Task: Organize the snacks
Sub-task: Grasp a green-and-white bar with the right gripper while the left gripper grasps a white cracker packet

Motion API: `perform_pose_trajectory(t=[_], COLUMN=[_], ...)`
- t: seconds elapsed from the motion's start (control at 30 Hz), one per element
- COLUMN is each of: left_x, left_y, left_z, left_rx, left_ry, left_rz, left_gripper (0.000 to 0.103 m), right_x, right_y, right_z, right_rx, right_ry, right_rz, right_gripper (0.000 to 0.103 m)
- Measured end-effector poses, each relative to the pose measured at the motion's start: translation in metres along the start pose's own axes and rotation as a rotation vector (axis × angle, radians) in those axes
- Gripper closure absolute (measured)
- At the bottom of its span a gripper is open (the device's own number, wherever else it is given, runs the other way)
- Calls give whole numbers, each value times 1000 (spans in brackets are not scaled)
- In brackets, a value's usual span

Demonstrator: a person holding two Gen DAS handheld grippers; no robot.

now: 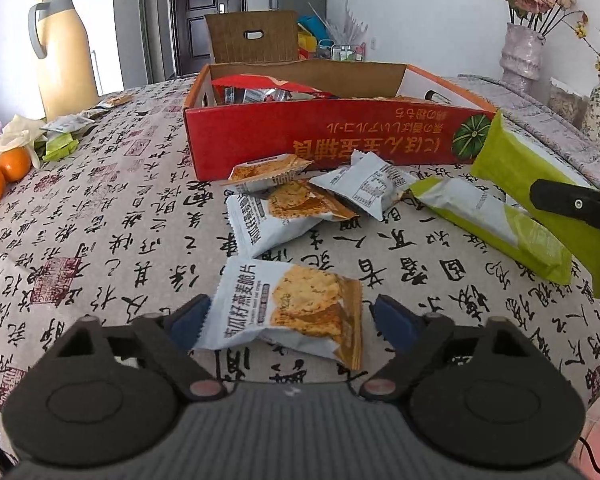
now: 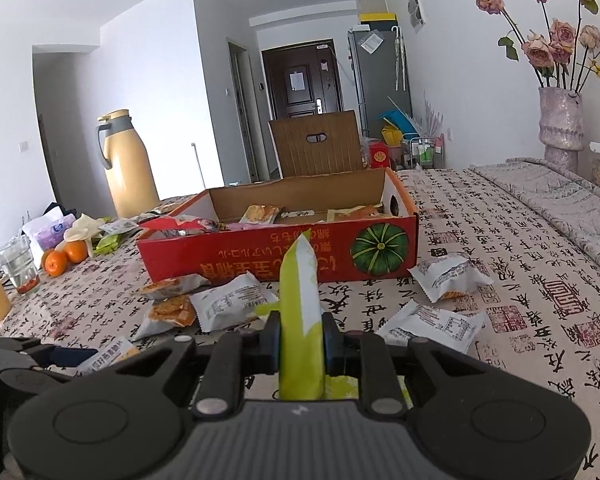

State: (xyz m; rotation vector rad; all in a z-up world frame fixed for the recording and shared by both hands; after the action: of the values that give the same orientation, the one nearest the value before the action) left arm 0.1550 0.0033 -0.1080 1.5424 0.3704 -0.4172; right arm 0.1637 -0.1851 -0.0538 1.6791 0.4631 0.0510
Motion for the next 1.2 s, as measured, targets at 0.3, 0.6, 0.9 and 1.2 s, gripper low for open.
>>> perform_pose_trajectory(t=[0.3, 0.6, 0.9, 1.2], left_x=[-8, -12, -22, -25], left_y=[1, 5, 26, 59], left_z=[10, 13, 16, 23], left_rx=[22, 26, 18, 0], left_ry=[-36, -41, -36, -43], left_rz=[21, 35, 88, 159], left_gripper=[46, 50, 50, 50], right_x=[-1, -2, -5, -2], right_y=[0, 0, 1, 13], right_z=[0, 2, 2, 6], right_rx=[1, 5, 6, 7], right_ry=[0, -2, 1, -9], right_rz=[0, 3, 15, 48], right_gripper=[84, 84, 84, 84])
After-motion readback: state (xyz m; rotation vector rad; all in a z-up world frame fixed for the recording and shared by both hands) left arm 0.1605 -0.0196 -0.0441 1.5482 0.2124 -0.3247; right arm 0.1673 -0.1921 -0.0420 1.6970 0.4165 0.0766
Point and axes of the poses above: each gripper's, at about its wrist camera, not at the fingertips, and x roughly the way its jaws point, z to its right, y to its top, the point moved 10 cm from there along x, roughly the way its jaws point, and after that the axes turned 14 degrees about z, right-handed, at the moved point
